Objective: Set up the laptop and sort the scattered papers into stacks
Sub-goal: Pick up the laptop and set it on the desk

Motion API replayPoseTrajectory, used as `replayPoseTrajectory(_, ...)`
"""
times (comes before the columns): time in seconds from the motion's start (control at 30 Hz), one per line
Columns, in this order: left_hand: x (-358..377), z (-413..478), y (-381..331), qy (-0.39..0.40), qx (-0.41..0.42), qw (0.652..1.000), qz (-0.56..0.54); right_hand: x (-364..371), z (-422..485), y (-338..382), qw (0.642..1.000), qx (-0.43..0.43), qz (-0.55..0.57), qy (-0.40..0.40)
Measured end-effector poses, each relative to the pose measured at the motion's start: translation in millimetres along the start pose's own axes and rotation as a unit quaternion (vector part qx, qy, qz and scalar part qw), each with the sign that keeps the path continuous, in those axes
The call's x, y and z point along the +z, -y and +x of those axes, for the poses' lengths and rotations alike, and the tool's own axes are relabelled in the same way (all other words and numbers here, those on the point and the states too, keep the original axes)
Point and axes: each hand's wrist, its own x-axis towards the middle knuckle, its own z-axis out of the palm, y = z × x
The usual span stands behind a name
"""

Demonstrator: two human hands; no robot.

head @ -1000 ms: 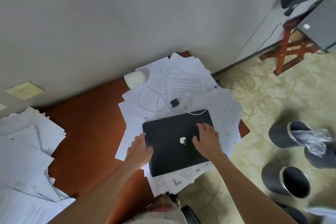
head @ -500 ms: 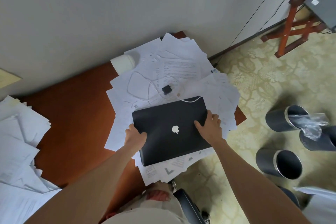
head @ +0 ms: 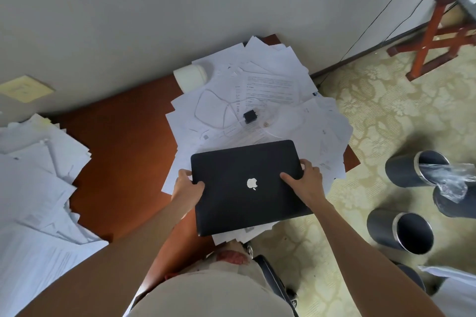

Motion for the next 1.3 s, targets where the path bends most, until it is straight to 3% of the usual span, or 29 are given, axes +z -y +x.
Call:
replayPoseTrajectory(0.37,-101,-20,90,-0.078,0.014,0.995,-0.053,60,-47,81,0.994,-0.082,0.019,0.072)
replayPoseTrajectory(0.67,-184,-5,141,-0.179,0.014,0.983,-0.045,133,-31,180,0.972,-0.196,-0.077,0.104)
replayPoseTrajectory(0.93,-223,27,159,-0.189,-0.021,0.979,-0.078,157,-51,260,0.962,-0.222,-0.088,0.132)
replayPoseTrajectory(1.3,-226,50,183,-0.181,-0.029,0.982,-0.039,179,-45,264,0.954,-0.226,-0.128,0.147)
